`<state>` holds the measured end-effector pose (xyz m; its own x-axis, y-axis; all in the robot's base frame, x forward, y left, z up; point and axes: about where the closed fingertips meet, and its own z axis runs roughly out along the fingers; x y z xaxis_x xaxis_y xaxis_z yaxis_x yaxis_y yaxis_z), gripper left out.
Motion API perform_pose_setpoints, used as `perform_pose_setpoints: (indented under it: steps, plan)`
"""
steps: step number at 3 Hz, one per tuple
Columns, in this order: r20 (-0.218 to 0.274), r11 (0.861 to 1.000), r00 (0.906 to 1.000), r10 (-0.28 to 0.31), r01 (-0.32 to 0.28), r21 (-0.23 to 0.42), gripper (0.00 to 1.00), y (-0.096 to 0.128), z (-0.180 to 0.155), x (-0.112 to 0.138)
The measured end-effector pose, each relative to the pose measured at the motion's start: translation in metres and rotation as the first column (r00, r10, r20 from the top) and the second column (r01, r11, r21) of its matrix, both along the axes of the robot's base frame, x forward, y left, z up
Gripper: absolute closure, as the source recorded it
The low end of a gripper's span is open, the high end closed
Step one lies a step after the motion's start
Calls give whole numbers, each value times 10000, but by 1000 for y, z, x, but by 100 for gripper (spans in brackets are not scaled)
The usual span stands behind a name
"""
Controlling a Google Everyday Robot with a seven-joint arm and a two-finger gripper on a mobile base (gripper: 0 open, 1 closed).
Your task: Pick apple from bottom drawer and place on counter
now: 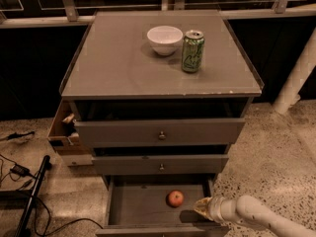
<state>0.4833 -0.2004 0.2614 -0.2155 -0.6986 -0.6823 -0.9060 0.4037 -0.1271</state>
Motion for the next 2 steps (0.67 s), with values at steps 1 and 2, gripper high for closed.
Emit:
perform_pose_setpoints:
  steps: [1,2]
  plan:
    - [1,10000,10000,-14,14,2,100,0,0,0]
    - [183,10000,9998,-43,42,37,83,4,-10,4]
